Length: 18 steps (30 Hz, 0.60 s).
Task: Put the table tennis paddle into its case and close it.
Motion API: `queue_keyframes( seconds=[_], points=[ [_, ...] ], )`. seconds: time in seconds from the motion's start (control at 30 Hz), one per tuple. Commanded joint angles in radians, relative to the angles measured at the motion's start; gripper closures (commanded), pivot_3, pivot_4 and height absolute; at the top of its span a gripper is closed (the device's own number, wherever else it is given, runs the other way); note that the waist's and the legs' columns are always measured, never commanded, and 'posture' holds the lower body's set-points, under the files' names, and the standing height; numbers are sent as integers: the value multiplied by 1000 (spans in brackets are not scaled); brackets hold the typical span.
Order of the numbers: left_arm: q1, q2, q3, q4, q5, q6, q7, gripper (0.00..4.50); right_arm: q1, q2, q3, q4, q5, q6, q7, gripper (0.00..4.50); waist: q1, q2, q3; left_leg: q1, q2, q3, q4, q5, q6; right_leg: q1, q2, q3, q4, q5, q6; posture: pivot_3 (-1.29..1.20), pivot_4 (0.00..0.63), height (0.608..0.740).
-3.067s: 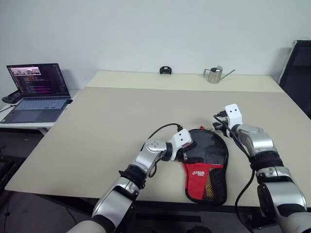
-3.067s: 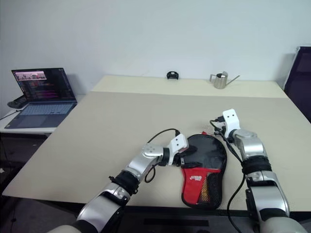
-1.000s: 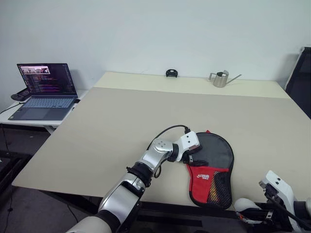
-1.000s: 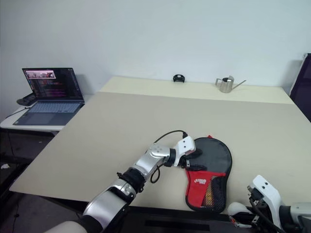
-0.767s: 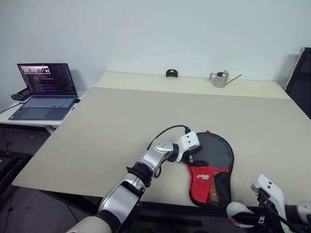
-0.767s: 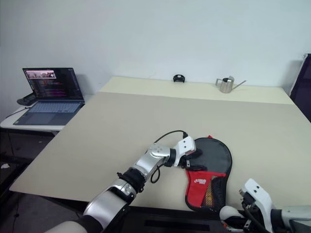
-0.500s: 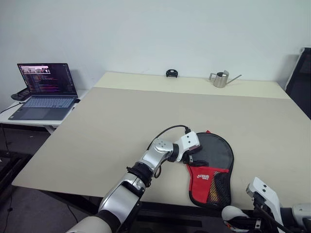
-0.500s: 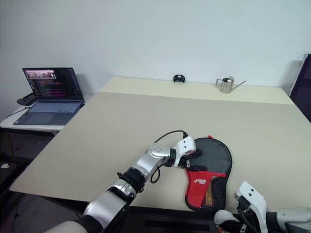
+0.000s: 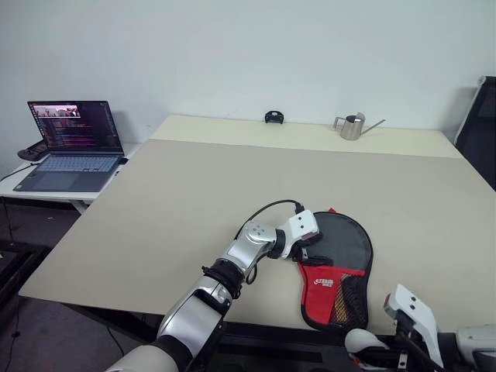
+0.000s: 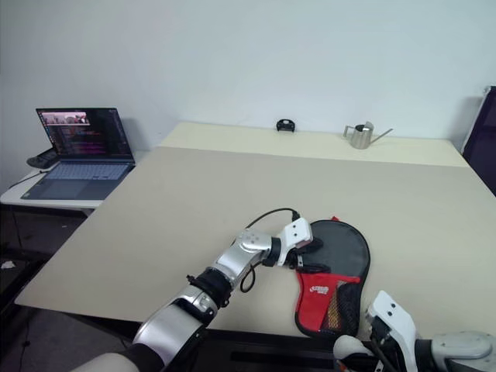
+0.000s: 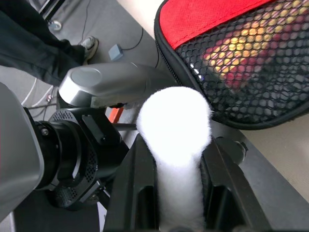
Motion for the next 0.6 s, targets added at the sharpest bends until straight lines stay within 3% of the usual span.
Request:
queue_keyframes(
  seconds=[0.03, 0.17, 0.43, 0.6],
  points=[
    [53, 15, -74, 103, 98, 43, 2, 710, 4, -14, 9, -20, 18, -29, 18, 2755, 0, 0, 0, 0, 0, 0, 0, 0, 0, 0, 0, 0, 0, 0, 0, 0, 150, 740],
    [54, 14, -74, 104, 98, 43, 4, 710, -1, -23, 4, -18, 12, -51, 17, 1412, 0, 0, 0, 0, 0, 0, 0, 0, 0, 0, 0, 0, 0, 0, 0, 0, 150, 740],
    [55, 9, -75, 104, 98, 42, 5, 710, 0, -50, -92, -6, 37, -102, 70, 1412, 0, 0, 0, 0, 0, 0, 0, 0, 0, 0, 0, 0, 0, 0, 0, 0, 150, 740],
    [55, 5, -75, 104, 97, 41, 4, 710, -95, -46, -121, 47, 74, -112, 62, 1412, 1, 0, 0, 0, 0, 0, 0, 0, 0, 1, 0, 0, 0, 0, 0, 0, 150, 740]
  ],
)
